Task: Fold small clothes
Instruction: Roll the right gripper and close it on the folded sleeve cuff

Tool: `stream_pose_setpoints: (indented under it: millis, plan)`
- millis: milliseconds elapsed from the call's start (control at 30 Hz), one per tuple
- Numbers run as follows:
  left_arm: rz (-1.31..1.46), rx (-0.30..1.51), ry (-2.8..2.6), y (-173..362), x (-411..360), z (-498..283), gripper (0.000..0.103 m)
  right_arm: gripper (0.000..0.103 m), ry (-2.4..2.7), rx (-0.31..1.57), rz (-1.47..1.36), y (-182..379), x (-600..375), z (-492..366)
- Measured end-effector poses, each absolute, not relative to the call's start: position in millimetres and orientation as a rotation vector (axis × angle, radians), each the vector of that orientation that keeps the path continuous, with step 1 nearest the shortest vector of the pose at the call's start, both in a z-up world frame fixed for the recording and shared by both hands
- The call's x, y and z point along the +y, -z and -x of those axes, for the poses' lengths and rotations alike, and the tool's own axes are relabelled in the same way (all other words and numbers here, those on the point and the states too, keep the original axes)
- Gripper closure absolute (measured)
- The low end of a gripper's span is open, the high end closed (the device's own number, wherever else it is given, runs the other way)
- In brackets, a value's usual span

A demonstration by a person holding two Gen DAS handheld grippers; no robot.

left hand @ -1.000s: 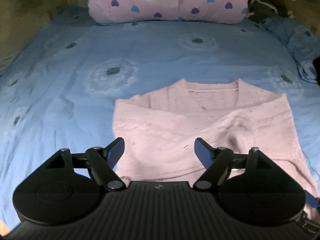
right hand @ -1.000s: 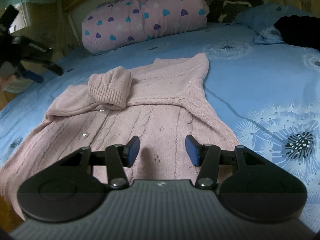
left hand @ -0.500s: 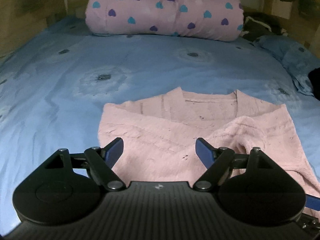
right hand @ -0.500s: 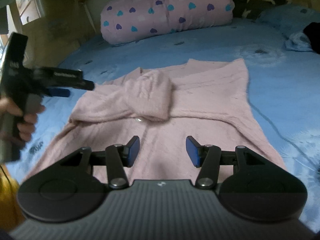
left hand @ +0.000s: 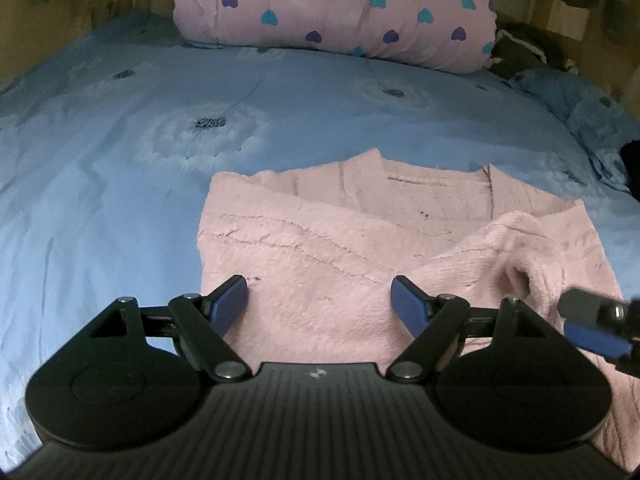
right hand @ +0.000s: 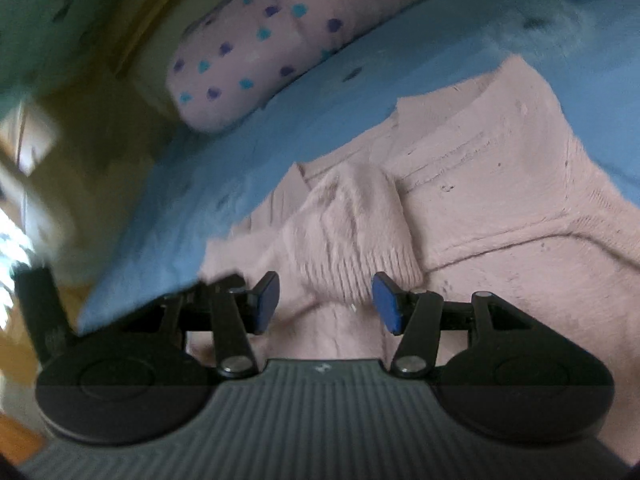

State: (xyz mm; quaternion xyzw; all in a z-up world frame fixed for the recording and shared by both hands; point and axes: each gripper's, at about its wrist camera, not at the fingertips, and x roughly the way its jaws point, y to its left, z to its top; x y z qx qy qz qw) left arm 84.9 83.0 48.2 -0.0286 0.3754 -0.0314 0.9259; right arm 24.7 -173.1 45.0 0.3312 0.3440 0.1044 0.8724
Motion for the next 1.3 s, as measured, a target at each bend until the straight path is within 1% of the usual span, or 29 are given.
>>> stream_pose_setpoints:
  millis: [67, 200, 400, 600, 900, 933, 967, 1000, 1033, 1067, 1133, 1300]
  plan:
    - [0.071, 0.777, 0.063, -46.9, 83.8, -85.8, 0.020, 0.048, -0.194, 0.721, -0.769, -42.3, -176.6, -33.9]
    - [0.075, 0.778, 0.058, -47.1, 83.2, -86.1, 0.020, 0.048, -0.138, 0.734, -0.811, -38.5, -179.3, -42.9]
    - [0.082, 0.777, 0.051, -47.9, 83.4, -85.8, 0.020, 0.048, -0.088, 0.744, -0.813, -39.4, -180.8, -15.5]
    - [0.076, 0.772, 0.052, -48.3, 83.1, -84.5, 0.020, 0.048, -0.099, 0.760, -1.007, -19.7, -189.6, -18.8]
    - [0.085, 0.773, 0.051, -48.0, 83.3, -85.5, 0.020, 0.049, -0.047, 0.673, -1.060, -16.0, -192.4, -46.0]
    - [0.084, 0.773, 0.051, -48.0, 83.4, -85.4, 0.020, 0.050, -0.043, 0.670, -1.052, -16.1, -193.9, -48.3]
    - [0.084, 0.773, 0.051, -48.1, 83.5, -85.3, 0.020, 0.062, -0.042, 0.668, -1.039, -16.7, -194.2, -51.2]
    - [0.084, 0.772, 0.052, -48.2, 83.5, -85.3, 0.020, 0.070, -0.052, 0.667, -1.009, -18.7, -194.2, -54.8]
    - [0.085, 0.772, 0.052, -48.2, 83.5, -85.2, 0.020, 0.086, -0.063, 0.668, -0.969, -21.7, -195.1, -57.5]
    - [0.086, 0.770, 0.052, -48.3, 83.7, -85.2, 0.020, 0.091, -0.075, 0.670, -0.931, -25.4, -195.8, -59.9]
    - [0.090, 0.768, 0.051, -48.8, 84.8, -85.4, 0.020, 0.094, -0.107, 0.664, -0.869, -36.4, -201.8, -61.1]
    - [0.093, 0.768, 0.052, -49.1, 86.5, -86.1, 0.020, 0.094, -0.125, 0.594, -0.698, -76.2, -223.0, -59.3]
